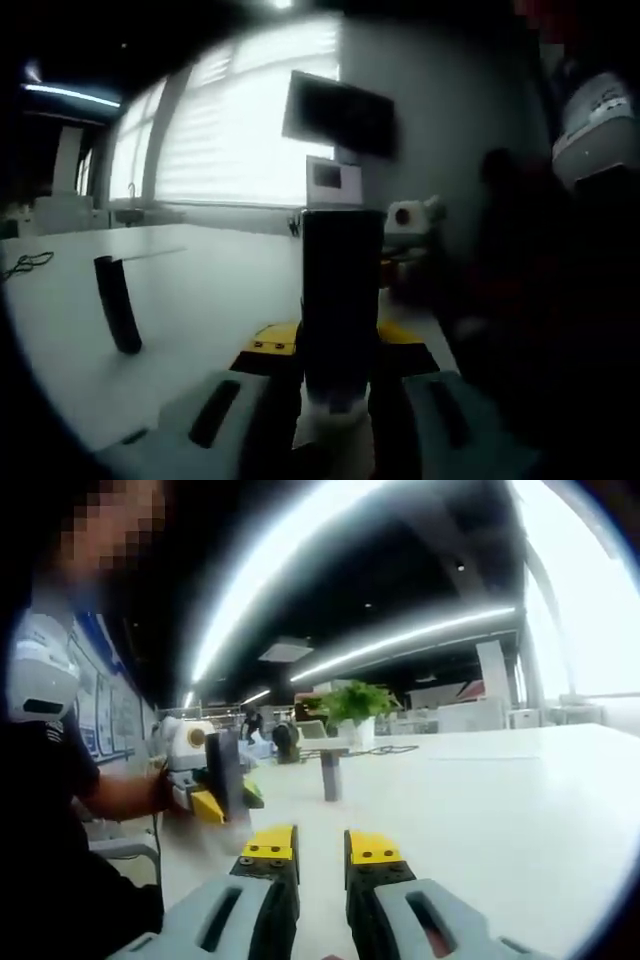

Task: Pick up cosmetic bottle twist off cap place on table pick up cap screw tight cap place on table

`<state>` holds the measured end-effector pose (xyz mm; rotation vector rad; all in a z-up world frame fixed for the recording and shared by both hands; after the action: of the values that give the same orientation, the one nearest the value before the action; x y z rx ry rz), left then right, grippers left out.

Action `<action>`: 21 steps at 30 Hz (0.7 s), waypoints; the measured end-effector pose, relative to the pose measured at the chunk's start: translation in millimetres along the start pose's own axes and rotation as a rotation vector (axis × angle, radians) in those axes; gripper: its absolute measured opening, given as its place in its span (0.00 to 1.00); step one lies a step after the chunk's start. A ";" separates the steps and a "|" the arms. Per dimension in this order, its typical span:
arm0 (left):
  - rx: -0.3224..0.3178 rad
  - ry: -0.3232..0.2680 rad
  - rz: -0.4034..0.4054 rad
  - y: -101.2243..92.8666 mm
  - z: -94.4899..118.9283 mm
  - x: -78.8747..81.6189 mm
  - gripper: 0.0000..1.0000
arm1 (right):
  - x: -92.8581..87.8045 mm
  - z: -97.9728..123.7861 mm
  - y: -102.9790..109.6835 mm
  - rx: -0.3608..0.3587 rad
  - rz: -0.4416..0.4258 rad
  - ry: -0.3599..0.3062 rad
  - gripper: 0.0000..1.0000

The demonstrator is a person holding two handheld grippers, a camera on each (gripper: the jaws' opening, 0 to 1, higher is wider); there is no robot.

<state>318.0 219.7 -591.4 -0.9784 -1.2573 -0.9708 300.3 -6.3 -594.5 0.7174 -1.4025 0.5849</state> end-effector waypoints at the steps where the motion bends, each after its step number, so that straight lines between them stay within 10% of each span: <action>1: -0.002 -0.001 -0.010 0.3 0.0 -0.1 0.15 | 0.0 -0.1 0.2 0.001 0.001 0.001 0.11; 21: 0.016 -0.026 -0.045 0.3 -2.6 0.1 0.15 | 0.1 -0.1 1.3 0.004 0.016 -0.002 0.11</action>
<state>319.0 217.3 -591.5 -0.9573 -1.3118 -0.9841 299.3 -5.4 -594.3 0.7107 -1.4103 0.6001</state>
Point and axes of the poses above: the point that each gripper's makers call its tool centre point, and the gripper's own axes: z roughly backward along the fingers, y roughly to its left, x roughly out of its top, the point moved 8 cm from there along z, roughly backward along the fingers, and after that the axes turned 3 degrees about x, right-handed, at the moved point
